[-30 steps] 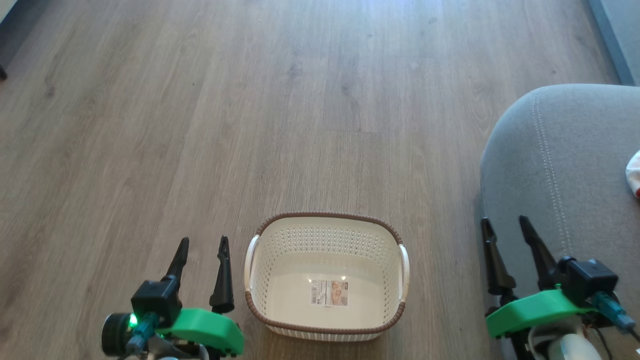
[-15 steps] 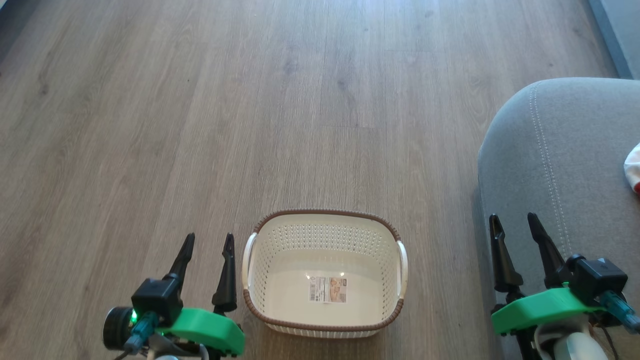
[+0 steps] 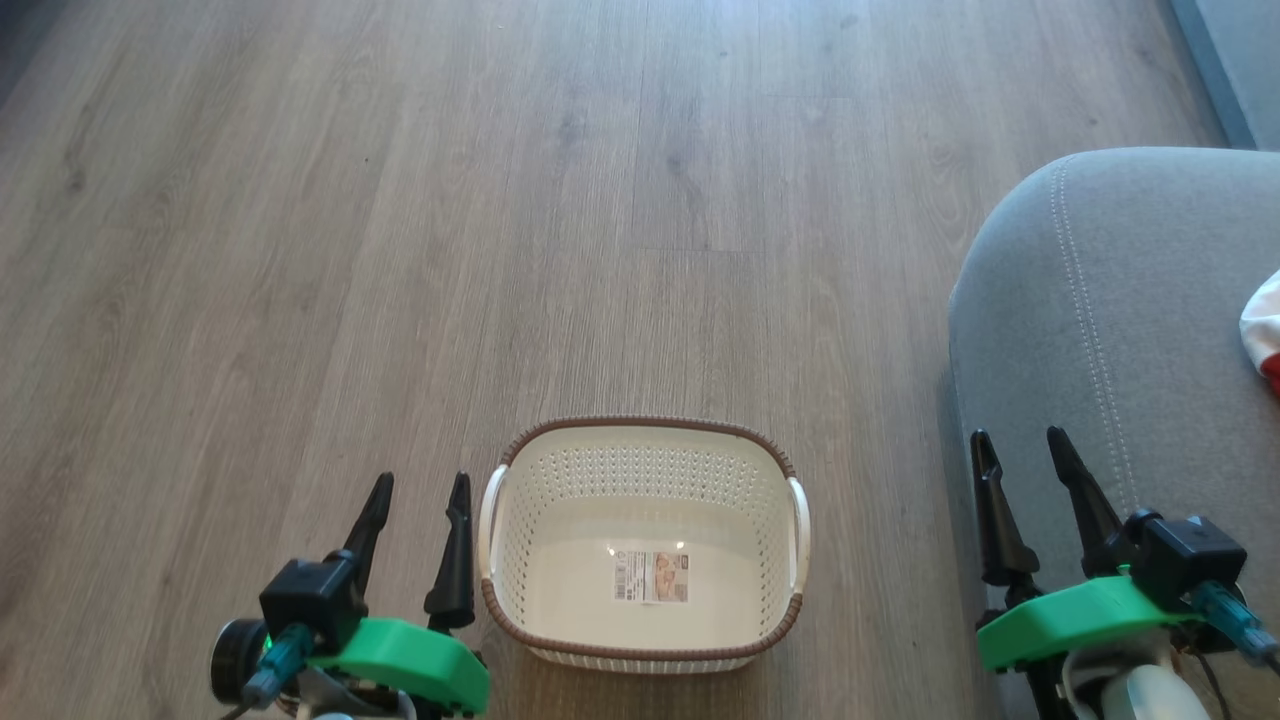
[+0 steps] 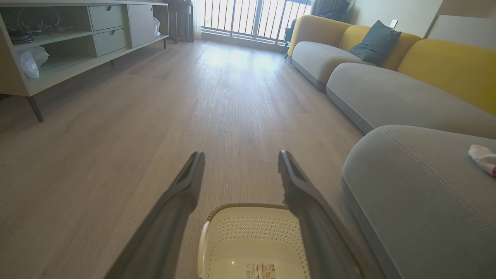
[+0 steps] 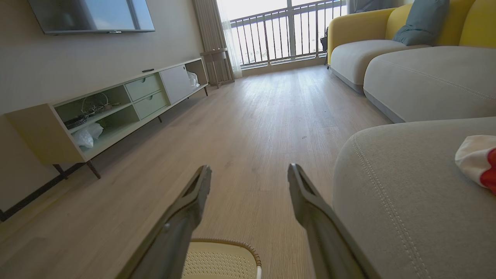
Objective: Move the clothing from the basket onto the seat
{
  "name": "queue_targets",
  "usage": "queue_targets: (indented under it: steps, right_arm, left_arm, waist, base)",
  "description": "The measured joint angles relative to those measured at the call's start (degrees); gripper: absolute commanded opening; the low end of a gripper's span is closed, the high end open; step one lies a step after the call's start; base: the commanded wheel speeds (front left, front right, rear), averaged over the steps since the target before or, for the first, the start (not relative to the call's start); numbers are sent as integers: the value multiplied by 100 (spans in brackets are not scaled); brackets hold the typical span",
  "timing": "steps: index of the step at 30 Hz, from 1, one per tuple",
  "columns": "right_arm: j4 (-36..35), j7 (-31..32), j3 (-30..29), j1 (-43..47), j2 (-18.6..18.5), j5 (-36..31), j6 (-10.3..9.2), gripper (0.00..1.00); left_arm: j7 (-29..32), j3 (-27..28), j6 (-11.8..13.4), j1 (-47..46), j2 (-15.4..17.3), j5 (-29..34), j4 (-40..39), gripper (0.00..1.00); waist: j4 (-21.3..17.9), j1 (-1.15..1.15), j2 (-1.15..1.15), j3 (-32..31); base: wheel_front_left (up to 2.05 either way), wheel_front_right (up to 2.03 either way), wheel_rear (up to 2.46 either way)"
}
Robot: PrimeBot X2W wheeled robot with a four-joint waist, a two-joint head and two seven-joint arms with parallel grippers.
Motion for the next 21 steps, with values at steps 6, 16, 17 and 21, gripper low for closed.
queue_targets:
  steps: [6,16,17,21]
  right_arm:
    - [10,0,54,-3,0,-7,0,100]
    - [26,0,62,-3,0,-47,0,100]
    - [26,0,62,-3,0,-47,0,100]
    - [36,0,64,-3,0,-47,0,100]
  left_arm:
    - [0,22,1,1,0,-48,27,100]
    - [0,44,-4,0,0,-122,127,100]
    - [0,44,-4,0,0,-123,143,100]
    - [0,40,-5,0,0,-127,172,100]
  waist:
    - [-53,0,0,-21]
    - [-82,0,0,-27]
    - [-82,0,0,-26]
    - [-66,0,0,-22]
  base:
    - [0,0,0]
    - [0,0,0]
    - [0,0,0]
    - [0,0,0]
